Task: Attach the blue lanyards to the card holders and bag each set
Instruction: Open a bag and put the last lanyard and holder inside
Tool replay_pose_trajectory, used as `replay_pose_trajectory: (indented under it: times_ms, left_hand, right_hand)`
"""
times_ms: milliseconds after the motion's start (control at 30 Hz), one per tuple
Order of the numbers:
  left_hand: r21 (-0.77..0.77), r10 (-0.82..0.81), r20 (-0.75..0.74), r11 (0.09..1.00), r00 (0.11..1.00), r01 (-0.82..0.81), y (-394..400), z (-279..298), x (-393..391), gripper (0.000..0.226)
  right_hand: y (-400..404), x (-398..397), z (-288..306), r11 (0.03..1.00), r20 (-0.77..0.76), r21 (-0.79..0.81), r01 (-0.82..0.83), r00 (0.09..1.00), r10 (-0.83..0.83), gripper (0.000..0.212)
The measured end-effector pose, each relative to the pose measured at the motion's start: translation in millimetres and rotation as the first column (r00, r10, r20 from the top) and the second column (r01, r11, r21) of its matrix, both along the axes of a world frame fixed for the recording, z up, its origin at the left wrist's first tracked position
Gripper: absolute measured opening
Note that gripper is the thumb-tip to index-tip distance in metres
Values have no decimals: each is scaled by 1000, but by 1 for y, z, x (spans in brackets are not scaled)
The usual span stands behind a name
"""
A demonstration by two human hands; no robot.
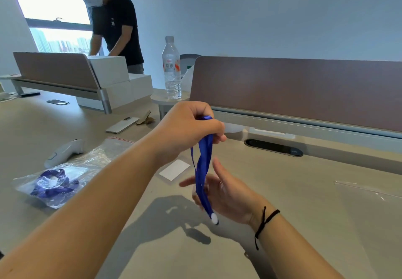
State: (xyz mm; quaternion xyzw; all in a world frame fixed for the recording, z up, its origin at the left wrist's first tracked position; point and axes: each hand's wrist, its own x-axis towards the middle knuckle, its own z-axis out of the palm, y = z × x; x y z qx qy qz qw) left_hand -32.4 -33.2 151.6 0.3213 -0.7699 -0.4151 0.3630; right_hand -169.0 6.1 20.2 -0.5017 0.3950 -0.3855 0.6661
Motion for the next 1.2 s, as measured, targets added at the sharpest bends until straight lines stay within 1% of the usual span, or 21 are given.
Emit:
replay_pose_trajectory:
  times_ms: [33,67,133,267,333,400,500,533,600,633,700,733,767,833,900,967,1000,1067,1100,1133,1200]
  left_hand:
    - [17,16,-20,1000,1000,-15,0,0,1,14]
    - [29,33,-33,999,999,-32,-1,-2,2,13]
    - [49,60,-47,997,997,-58,-4,-10,4,16]
    - [104,122,-42,988,992,-117,-23,-53,13,25]
    - [91,155,55,983,986,-160,-36,-84,20,24]
    - [81,143,178,984,974,-159,-43,-114,26,25]
    - [63,128,266,987,955,-150,-42,-150,30,24]
    - [50,127,282,988,951,-146,-40,-159,31,24]
    - [-35,157,318,987,935,-154,-36,-172,33,23]
    - [-84,178,323,984,930,-159,-35,-176,34,23]
    - [-146,191,324,978,926,-151,-36,-183,37,21]
    - [-151,186,340,978,922,-141,-37,-186,39,20]
    - [-148,178,360,980,916,-132,-36,-188,41,24]
    - [-157,184,386,979,904,-133,-38,-188,44,41]
    - [-233,262,395,956,881,-179,-47,-184,45,55]
    - [-288,333,477,933,813,-214,-63,-179,45,63]
    - [-280,328,544,938,772,-202,-71,-178,45,65]
    - [-246,258,688,962,678,-116,-82,-182,48,62]
    - [-228,225,734,970,641,-80,-85,-186,51,59]
    - [-221,213,751,973,626,-66,-86,-189,56,54]
    - [-226,239,722,968,649,-106,-84,-188,65,46]
  right_hand:
    - [4,1,-4,999,-27,-32,-25,999,24,75]
    - [10,1,-7,996,-66,-84,-41,997,35,73]
    - [22,-2,-14,989,-115,-148,-23,993,6,57]
    - [47,-19,-14,972,-141,-58,226,962,-232,40]
    - [56,-34,-16,937,-248,-91,337,904,-349,41]
    - [60,-47,-19,903,-415,-226,366,802,-430,42]
    - [64,-53,-31,862,-609,-418,288,615,-501,31]
    - [65,-52,-37,848,-643,-453,274,559,-524,27]
    - [67,-49,-49,822,-695,-522,228,445,-565,24]
    - [68,-47,-55,815,-734,-553,173,360,-575,25]
    - [70,-40,-63,796,-786,-605,7,153,-599,31]
    - [71,-38,-66,779,-781,-623,-61,81,-619,37]
    - [72,-37,-68,758,-765,-644,-102,46,-643,43]
    - [74,-37,-73,706,-714,-696,-131,22,-700,44]
    - [75,-38,-77,656,-664,-743,-131,19,-748,37]
    - [74,-38,-79,630,-638,-766,-130,24,-770,33]
    - [74,-38,-80,635,-642,-761,-130,18,-766,33]
    - [74,-36,-78,675,-679,-729,-120,-2,-734,36]
    - [75,-36,-77,698,-702,-708,-102,-3,-712,38]
    - [76,-36,-75,719,-722,-690,-83,4,-692,40]
    - [78,-38,-72,744,-746,-666,-57,20,-666,47]
